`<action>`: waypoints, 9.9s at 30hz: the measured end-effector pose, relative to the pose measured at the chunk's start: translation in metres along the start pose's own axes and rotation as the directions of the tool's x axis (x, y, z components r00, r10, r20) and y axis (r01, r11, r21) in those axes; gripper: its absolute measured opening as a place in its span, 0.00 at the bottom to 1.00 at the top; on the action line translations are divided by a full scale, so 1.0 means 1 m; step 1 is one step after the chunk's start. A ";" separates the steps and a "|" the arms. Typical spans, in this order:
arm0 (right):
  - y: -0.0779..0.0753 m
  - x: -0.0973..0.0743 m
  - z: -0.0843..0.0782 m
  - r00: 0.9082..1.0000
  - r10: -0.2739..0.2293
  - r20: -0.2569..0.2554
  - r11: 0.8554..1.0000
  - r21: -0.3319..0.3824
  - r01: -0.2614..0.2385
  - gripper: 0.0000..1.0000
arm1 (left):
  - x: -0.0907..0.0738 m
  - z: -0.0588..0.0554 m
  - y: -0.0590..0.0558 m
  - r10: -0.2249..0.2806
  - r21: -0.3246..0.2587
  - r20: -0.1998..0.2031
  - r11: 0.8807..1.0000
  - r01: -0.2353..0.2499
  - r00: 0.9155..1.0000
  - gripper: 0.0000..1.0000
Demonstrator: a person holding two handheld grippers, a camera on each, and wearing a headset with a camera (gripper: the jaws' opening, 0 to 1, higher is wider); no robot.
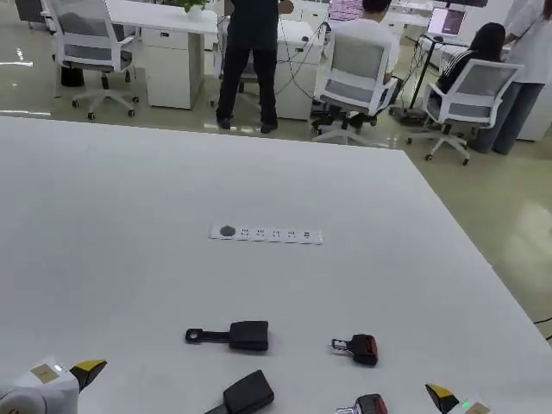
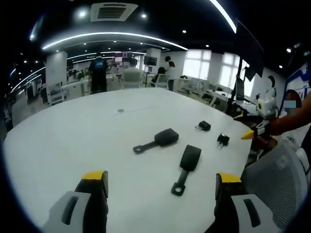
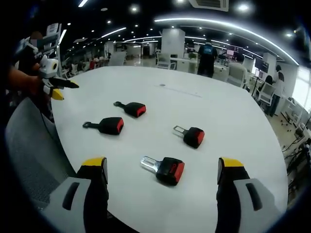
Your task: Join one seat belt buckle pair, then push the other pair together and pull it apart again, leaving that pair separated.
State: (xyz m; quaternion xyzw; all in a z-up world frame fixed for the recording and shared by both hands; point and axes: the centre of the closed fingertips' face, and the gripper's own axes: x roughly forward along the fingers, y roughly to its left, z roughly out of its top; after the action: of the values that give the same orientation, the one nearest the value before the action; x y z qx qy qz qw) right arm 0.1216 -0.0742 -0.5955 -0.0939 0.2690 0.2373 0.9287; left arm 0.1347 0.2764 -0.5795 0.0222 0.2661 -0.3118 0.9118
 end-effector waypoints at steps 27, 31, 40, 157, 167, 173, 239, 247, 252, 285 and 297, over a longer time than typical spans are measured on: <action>-0.005 0.002 -0.001 1.000 -0.003 0.003 1.000 -0.003 0.003 0.95 | 0.001 0.000 -0.001 0.002 -0.006 0.006 1.000 -0.002 1.000 0.94; -0.004 0.001 0.000 1.000 -0.003 0.004 1.000 -0.002 0.003 0.95 | 0.000 0.000 -0.002 0.001 -0.005 0.001 1.000 -0.001 1.000 0.94; -0.008 -0.004 0.006 1.000 -0.011 0.004 1.000 -0.010 0.011 0.95 | 0.003 -0.004 -0.001 -0.003 -0.007 0.003 1.000 0.003 1.000 0.94; 0.000 0.049 0.004 0.985 0.159 -0.062 0.986 -0.034 -0.161 0.90 | 0.061 0.004 -0.010 -0.057 0.018 -0.059 0.998 0.058 0.997 0.92; -0.003 0.060 -0.004 0.978 0.188 -0.091 0.981 -0.039 -0.192 0.88 | 0.073 0.004 -0.018 -0.081 0.016 -0.082 0.996 0.083 0.993 0.91; -0.002 0.065 -0.010 0.971 0.213 -0.112 0.975 -0.040 -0.219 0.87 | 0.084 0.005 -0.025 -0.110 0.029 -0.100 0.993 0.113 0.989 0.90; 0.002 0.069 -0.063 0.704 0.552 -0.447 0.673 -0.259 -0.693 0.59 | 0.155 -0.045 -0.089 -0.342 0.168 -0.295 0.900 0.401 0.892 0.41; -0.002 0.066 -0.064 0.703 0.536 -0.468 0.669 -0.273 -0.691 0.45 | 0.155 -0.048 -0.089 -0.322 0.267 -0.322 0.871 0.412 0.890 0.33; -0.001 0.066 -0.068 0.701 0.524 -0.483 0.672 -0.272 -0.689 0.35 | 0.152 -0.049 -0.090 -0.358 0.309 -0.378 0.821 0.481 0.854 0.33; 0.014 0.094 -0.057 0.714 0.514 -0.475 0.690 -0.266 -0.673 0.34 | 0.152 -0.054 -0.086 -0.402 0.423 -0.551 0.620 0.660 0.731 0.32; 0.037 0.106 -0.042 0.699 0.549 -0.458 0.658 -0.279 -0.700 0.34 | 0.152 -0.055 -0.086 -0.399 0.420 -0.568 0.612 0.670 0.720 0.32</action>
State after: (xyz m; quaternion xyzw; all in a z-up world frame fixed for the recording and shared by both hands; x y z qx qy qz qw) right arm 0.1631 -0.0128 -0.6902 -0.2367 0.3780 0.5803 0.6815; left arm 0.1598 0.1334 -0.6917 0.2930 0.3358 -0.6305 0.6355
